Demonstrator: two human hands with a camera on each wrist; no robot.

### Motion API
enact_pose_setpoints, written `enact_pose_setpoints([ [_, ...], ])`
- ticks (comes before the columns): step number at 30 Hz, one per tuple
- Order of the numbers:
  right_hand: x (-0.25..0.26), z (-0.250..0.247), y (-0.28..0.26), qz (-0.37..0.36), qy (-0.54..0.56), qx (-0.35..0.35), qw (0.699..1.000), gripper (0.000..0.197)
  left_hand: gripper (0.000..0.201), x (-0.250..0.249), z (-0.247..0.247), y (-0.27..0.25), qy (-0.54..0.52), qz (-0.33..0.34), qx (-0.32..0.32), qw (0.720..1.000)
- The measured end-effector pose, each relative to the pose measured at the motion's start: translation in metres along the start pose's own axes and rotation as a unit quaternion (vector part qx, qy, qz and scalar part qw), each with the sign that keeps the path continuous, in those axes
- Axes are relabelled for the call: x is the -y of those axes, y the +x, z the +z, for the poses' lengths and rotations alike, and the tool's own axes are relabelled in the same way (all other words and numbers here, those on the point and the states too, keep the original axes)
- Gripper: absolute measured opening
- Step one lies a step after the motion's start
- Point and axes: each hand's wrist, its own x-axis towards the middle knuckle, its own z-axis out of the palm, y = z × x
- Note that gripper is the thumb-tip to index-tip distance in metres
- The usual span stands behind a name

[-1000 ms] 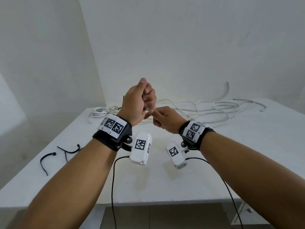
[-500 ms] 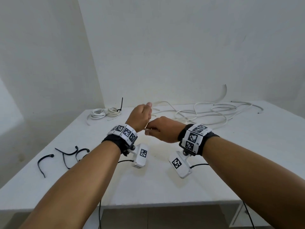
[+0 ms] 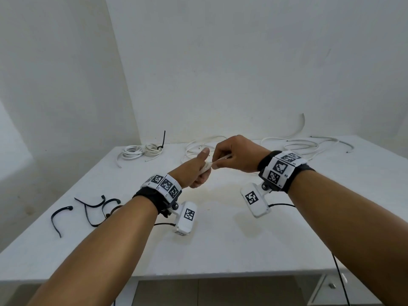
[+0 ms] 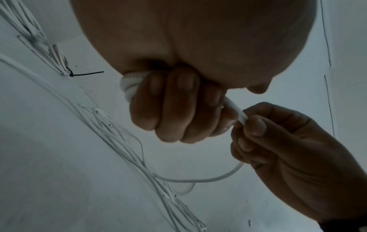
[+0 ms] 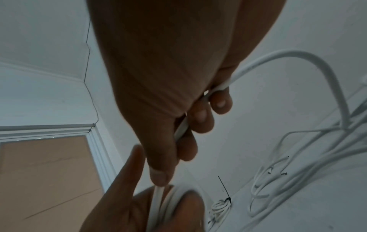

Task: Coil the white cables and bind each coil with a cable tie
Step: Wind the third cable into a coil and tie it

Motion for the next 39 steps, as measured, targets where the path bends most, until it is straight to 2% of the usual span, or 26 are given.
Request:
enact_pose_setpoints([
  [3, -0.008, -0.007, 0.0, 0.016, 0.03, -0.009, 0.999, 0.012, 0.062, 0.009, 0.003, -0.003, -0.062, -0.01, 0.036, 0.997],
  [7, -0.013, -0.007, -0.003, 0.01, 0.108, -0.05, 0.993, 0.01, 0.044, 0.005, 0.008, -0.011, -0.191, 0.039, 0.067, 0.979],
  [9, -0.015, -0.006, -0.002, 0.01, 0.144, -0.081, 0.986, 0.016, 0.044, -0.003, 0.008, -0.015, -0.247, 0.062, 0.071, 0.964],
  [13, -0.015, 0.001, 0.004, 0.01, 0.187, -0.099, 0.977, 0.024, 0.046, -0.02, 0.008, -0.025, -0.32, 0.12, 0.08, 0.936],
  [18, -0.008, 0.02, 0.008, -0.007, 0.239, -0.086, 0.967, 0.054, 0.05, -0.044, 0.006, -0.032, -0.378, 0.207, 0.091, 0.898],
  [20, -0.005, 0.029, 0.009, 0.001, 0.241, -0.082, 0.967, 0.055, 0.049, -0.05, 0.005, -0.032, -0.399, 0.231, 0.09, 0.883],
  [23, 0.002, 0.039, 0.008, 0.019, 0.202, -0.058, 0.977, 0.05, 0.048, -0.054, 0.004, -0.028, -0.419, 0.245, 0.045, 0.873],
  [27, 0.009, 0.048, 0.007, 0.043, 0.123, -0.013, 0.991, 0.05, 0.045, -0.051, 0.001, -0.013, -0.423, 0.213, -0.09, 0.876],
  [30, 0.012, 0.056, 0.006, 0.051, 0.034, 0.025, 0.998, 0.047, 0.044, -0.037, 0.002, 0.001, -0.419, 0.179, -0.162, 0.875],
  [36, 0.009, 0.072, -0.002, 0.068, -0.085, 0.099, 0.989, 0.035, 0.041, -0.011, 0.003, 0.02, -0.351, 0.11, -0.244, 0.897],
  [39, 0.011, 0.069, -0.006, 0.046, -0.119, 0.125, 0.984, 0.033, 0.04, 0.003, -0.005, 0.027, -0.247, 0.091, -0.272, 0.925],
])
